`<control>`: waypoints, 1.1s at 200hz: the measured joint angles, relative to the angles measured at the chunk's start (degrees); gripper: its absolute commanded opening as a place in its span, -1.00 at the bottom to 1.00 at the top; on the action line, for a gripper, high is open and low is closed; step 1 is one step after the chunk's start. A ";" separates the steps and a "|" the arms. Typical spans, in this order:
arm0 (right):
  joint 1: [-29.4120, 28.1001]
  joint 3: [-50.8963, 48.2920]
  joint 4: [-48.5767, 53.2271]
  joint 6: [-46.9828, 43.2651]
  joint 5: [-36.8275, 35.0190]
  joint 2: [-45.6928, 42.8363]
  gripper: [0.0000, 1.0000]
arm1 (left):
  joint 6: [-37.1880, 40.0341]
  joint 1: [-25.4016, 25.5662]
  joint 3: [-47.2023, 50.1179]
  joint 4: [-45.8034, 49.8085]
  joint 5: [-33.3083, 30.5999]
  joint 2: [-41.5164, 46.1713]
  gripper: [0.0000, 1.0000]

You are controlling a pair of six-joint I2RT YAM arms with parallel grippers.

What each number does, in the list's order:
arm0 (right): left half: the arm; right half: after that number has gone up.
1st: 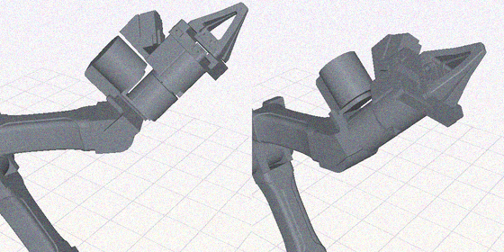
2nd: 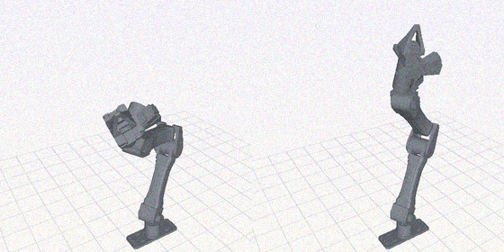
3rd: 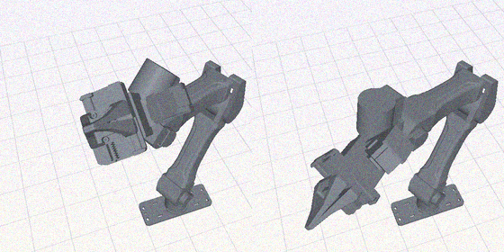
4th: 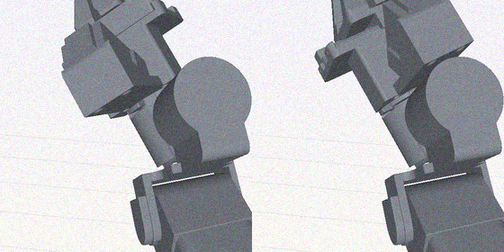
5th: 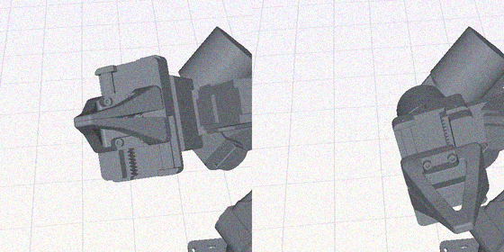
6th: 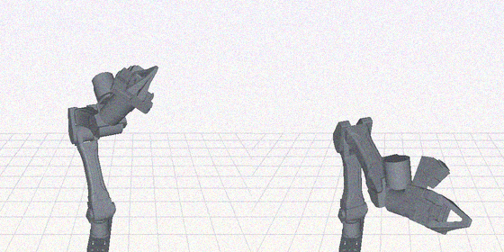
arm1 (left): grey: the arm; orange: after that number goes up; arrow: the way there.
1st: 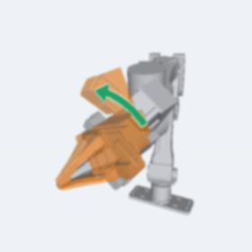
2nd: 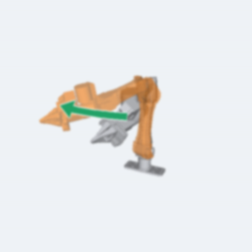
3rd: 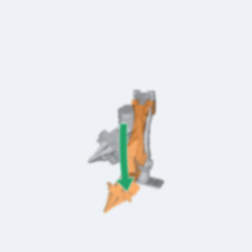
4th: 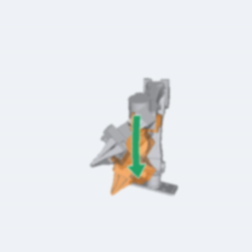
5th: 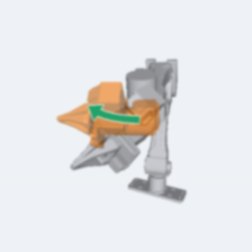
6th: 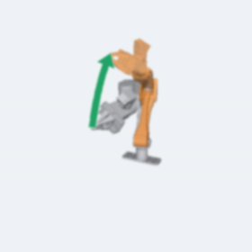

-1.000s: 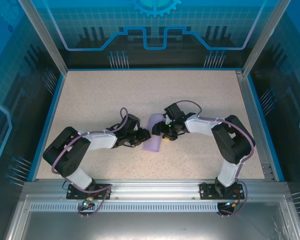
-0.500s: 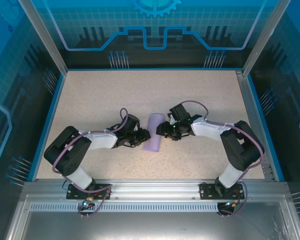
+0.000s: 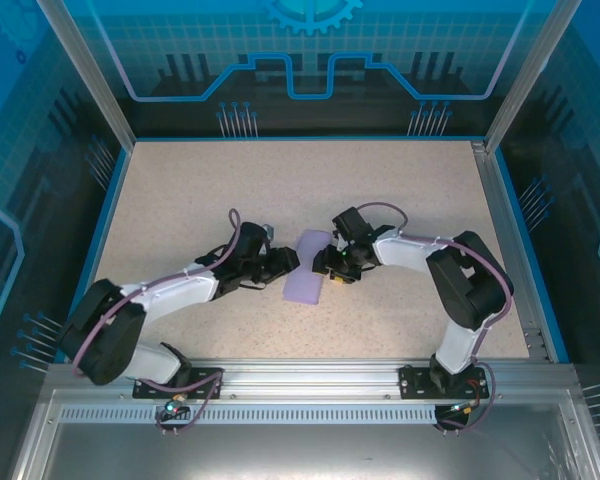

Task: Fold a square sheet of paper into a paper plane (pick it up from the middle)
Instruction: Hold the square sheet of paper at the center of the table.

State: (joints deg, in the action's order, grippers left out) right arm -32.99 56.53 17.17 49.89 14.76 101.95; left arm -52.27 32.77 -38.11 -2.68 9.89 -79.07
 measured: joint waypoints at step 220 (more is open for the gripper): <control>-1.53 13.44 17.18 -6.36 -2.97 7.87 0.15 | 2.93 -2.25 0.00 6.27 -1.22 2.29 -0.02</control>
State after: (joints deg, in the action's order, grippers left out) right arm -34.52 69.97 34.35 43.53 11.79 109.82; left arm -49.34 30.52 -38.11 3.60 8.67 -76.77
